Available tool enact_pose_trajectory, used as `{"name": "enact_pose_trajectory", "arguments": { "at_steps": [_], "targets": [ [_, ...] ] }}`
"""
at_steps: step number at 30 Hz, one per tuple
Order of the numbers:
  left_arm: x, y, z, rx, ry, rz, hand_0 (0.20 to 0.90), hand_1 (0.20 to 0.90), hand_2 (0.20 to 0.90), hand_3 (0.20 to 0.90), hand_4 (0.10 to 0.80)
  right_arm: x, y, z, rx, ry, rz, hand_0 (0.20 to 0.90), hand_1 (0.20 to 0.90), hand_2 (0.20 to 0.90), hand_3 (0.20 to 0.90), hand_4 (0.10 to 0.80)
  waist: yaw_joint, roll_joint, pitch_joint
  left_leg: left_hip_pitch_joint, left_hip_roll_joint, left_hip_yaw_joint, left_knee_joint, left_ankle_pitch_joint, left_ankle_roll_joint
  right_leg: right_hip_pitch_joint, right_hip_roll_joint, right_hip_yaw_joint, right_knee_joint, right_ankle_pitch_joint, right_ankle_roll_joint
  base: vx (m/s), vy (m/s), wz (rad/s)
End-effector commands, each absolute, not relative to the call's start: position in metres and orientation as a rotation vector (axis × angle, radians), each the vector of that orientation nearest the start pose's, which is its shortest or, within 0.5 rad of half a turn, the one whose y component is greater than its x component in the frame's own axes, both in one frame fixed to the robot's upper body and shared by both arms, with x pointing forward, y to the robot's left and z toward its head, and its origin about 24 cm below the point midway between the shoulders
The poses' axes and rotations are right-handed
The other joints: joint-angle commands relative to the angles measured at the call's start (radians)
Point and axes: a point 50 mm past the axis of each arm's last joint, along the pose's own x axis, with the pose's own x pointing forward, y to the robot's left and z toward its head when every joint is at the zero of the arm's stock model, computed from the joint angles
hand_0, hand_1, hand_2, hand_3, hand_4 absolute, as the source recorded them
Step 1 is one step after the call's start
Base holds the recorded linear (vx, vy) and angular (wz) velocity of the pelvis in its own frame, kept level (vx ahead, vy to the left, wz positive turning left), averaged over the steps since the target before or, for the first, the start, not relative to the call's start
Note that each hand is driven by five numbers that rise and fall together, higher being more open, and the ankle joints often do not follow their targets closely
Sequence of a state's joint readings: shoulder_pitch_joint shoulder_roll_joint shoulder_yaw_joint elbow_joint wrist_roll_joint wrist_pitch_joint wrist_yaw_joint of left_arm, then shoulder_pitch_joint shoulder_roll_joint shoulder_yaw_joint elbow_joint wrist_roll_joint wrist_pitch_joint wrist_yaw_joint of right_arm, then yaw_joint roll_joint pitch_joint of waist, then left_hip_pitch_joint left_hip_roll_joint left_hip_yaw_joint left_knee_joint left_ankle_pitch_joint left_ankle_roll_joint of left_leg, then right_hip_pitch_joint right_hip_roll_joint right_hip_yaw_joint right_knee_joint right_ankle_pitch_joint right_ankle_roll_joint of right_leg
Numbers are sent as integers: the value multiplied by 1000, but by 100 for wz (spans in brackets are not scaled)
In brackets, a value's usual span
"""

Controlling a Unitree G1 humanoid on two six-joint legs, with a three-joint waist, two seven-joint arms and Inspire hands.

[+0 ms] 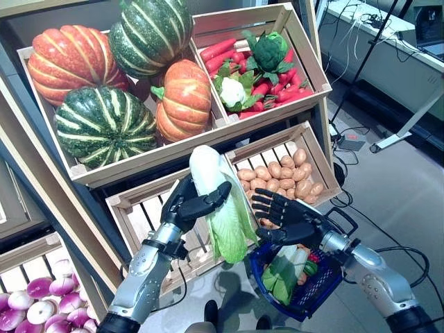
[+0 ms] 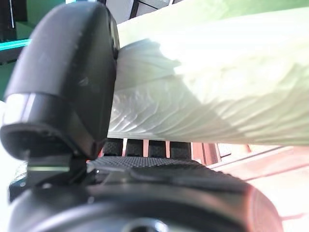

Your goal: Put vegetables into the basket

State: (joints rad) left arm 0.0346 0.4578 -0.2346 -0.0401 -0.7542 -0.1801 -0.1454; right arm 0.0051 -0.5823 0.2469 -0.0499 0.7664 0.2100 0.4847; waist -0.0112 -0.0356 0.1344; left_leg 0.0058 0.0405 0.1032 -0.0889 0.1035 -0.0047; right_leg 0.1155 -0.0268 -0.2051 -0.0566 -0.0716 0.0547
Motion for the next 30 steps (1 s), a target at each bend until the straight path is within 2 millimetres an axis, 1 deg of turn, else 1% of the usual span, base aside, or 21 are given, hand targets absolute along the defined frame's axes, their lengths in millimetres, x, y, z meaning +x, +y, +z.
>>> {"name": "enact_pose_trajectory", "arguments": {
  "at_steps": [1, 5, 13, 16, 17, 20, 27, 30],
  "targets": [
    [258, 165, 115, -355, -356, -435, 300, 300, 300, 300, 400, 239, -149, 72, 321, 165, 913, 900, 900, 900, 900, 800, 13, -21, -101, 65, 9, 15, 2, -118, -24, -37, -74, 4, -31, 110, 55, 11, 16, 4],
    [257, 162, 117, -395, -368, -444, 300, 300, 300, 300, 400, 232, -138, 61, 354, 245, 980, 900, 900, 900, 900, 800, 18, -22, -104, 67, 10, 13, 2, -116, -25, -35, -75, 2, -31, 110, 54, 0, 9, 3],
    [256, 157, 116, -462, -377, -465, 300, 300, 300, 300, 400, 230, -128, 49, 418, 311, 993, 900, 900, 900, 900, 800, 21, -24, -107, 67, 13, 9, 2, -115, -27, -35, -76, 0, -31, 110, 54, 0, 2, 1],
    [255, 155, 116, -465, -384, -472, 300, 300, 300, 300, 400, 232, -124, 46, 457, 305, 948, 900, 900, 900, 900, 800, 20, -22, -108, 67, 13, 6, 2, -115, -27, -35, -75, 2, -31, 110, 53, 0, 0, 0],
    [255, 153, 116, -454, -386, -469, 300, 300, 300, 300, 400, 233, -119, 44, 494, 300, 907, 900, 900, 900, 900, 800, 19, -20, -109, 68, 13, 6, 2, -114, -27, -35, -75, 5, -31, 110, 53, 0, 0, 0],
    [254, 153, 116, -450, -383, -472, 300, 300, 300, 300, 400, 233, -117, 42, 521, 303, 873, 900, 900, 900, 900, 800, 17, -17, -109, 69, 14, 7, 2, -115, -26, -35, -76, 6, -31, 110, 53, 0, 0, 0],
    [254, 147, 114, -446, -363, -502, 300, 300, 300, 300, 400, 235, -105, 46, 599, 290, 837, 900, 900, 900, 900, 800, 14, -10, -106, 69, 12, 9, 2, -116, -26, -37, -76, 11, -31, 109, 54, 0, 0, 0],
    [253, 144, 114, -476, -369, -528, 300, 300, 300, 300, 400, 239, -103, 46, 617, 289, 774, 900, 900, 900, 900, 800, 14, -8, -107, 71, 12, 10, 2, -118, -25, -36, -77, 12, -31, 108, 54, 0, 0, 0]
  ]
}}
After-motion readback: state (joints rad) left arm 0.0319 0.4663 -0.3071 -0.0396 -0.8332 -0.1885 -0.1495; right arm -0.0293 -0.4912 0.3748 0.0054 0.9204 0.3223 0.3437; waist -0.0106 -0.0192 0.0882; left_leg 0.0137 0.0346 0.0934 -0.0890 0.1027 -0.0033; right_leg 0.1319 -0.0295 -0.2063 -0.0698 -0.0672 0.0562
